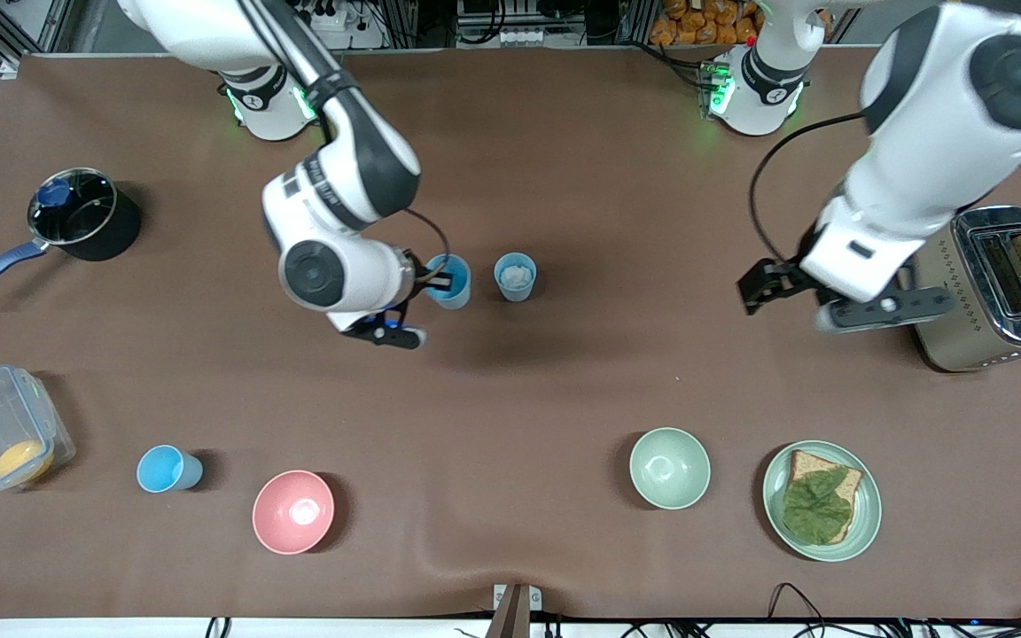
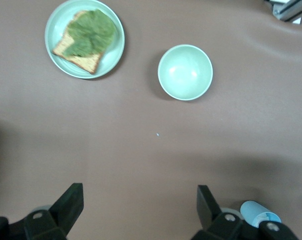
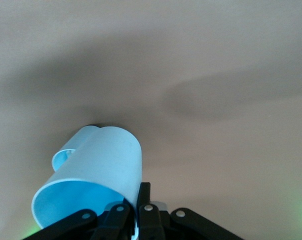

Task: Stack blue cups with both arms
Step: 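Lower the held blue cup into the placed cup with the right gripper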

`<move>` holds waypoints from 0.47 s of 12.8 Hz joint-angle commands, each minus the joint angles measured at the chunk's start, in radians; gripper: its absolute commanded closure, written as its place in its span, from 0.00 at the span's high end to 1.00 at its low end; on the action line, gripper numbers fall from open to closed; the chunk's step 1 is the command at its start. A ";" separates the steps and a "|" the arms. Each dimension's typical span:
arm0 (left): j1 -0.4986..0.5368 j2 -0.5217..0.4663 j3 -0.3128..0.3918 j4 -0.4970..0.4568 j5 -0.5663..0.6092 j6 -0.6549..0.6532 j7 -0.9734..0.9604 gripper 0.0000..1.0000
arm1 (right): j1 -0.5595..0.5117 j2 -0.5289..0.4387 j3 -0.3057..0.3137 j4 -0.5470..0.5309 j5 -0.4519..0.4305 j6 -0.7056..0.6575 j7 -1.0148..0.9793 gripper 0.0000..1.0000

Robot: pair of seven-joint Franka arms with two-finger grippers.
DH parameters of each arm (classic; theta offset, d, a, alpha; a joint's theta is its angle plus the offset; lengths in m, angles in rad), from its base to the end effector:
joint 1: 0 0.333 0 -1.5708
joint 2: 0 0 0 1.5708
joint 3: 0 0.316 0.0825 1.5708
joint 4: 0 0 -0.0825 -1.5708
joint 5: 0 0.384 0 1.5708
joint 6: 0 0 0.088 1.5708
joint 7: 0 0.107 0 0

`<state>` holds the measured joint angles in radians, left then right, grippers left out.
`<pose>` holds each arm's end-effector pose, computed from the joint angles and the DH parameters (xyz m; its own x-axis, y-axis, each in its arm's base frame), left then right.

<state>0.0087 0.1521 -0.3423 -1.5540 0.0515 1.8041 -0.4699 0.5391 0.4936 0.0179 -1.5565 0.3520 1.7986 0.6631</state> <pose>0.5891 -0.1844 0.5699 0.9863 0.1347 0.0952 0.1306 -0.9903 0.0481 0.5475 0.3734 0.3477 0.8963 -0.1925 -0.3995 -0.2458 -0.9655 -0.0863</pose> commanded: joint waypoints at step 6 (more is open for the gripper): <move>-0.010 -0.086 0.089 -0.017 -0.013 -0.095 0.140 1.00 | 0.087 0.052 -0.013 0.003 0.022 0.125 0.098 0.00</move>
<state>0.0028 0.0977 -0.2948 -1.5542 0.0510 1.7320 -0.3900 0.6046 0.5411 0.0175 -1.5577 0.3526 1.9093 0.7353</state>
